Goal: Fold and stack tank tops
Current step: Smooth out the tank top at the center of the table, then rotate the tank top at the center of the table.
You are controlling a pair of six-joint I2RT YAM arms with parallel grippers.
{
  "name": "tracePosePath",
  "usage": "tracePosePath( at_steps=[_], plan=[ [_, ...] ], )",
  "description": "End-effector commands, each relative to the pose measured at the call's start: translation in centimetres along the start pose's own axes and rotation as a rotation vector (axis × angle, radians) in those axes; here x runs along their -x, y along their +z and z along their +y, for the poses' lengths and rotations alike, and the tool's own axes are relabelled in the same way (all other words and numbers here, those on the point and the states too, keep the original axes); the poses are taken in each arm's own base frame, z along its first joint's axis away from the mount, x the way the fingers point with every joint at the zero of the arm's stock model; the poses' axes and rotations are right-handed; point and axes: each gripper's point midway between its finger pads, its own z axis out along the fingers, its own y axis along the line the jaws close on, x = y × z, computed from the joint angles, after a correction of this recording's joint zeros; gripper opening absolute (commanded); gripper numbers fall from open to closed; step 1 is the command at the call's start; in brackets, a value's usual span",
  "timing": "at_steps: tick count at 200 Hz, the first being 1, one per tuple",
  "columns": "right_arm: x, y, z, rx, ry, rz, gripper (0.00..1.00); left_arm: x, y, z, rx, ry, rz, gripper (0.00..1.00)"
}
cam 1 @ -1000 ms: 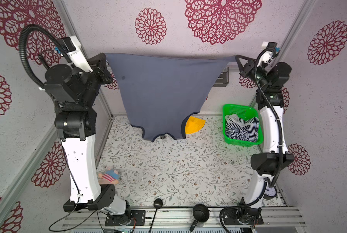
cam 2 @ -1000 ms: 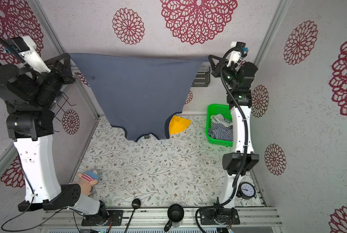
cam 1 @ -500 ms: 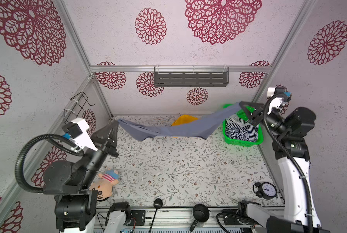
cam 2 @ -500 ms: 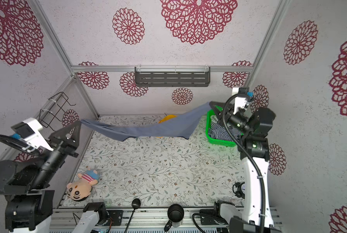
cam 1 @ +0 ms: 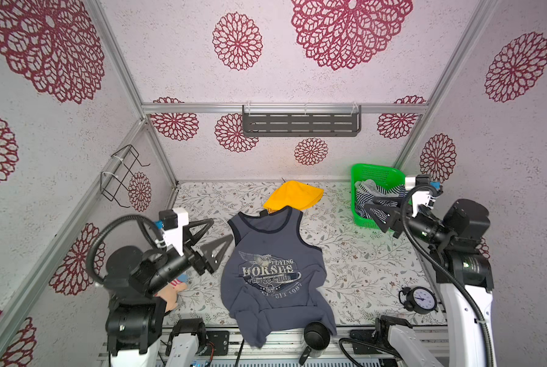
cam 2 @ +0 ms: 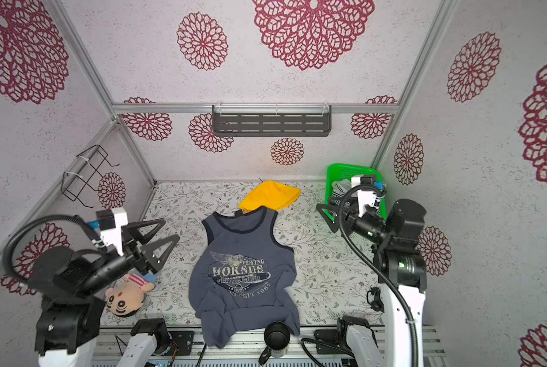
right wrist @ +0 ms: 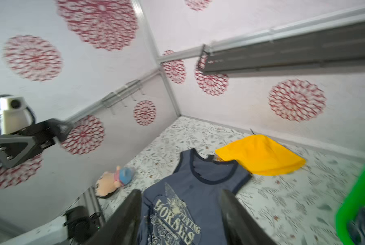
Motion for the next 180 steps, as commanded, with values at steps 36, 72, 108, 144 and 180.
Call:
tracePosePath(
  at_steps=[36,72,108,144,180],
  plan=[
    [-15.0,11.8,-9.5,-0.516,0.027,0.493,0.42,-12.0,7.8,19.5,0.763,-0.29,0.289,0.57],
    [-21.4,15.9,-13.9,-0.613,0.036,0.597,0.46,-19.4,13.1,25.8,0.887,-0.329,0.439,0.85],
    [-24.8,16.0,-13.8,-0.652,0.041,0.689,0.65,-23.1,17.4,29.8,0.919,-0.324,0.531,0.92],
    [-29.4,11.6,-10.7,-0.687,0.087,0.81,0.76,-24.7,19.9,32.6,0.944,-0.326,0.551,0.92],
    [-33.9,9.5,-8.2,-0.647,0.157,0.881,0.74,-28.1,22.5,33.7,0.93,-0.419,0.612,0.78]
  ],
)
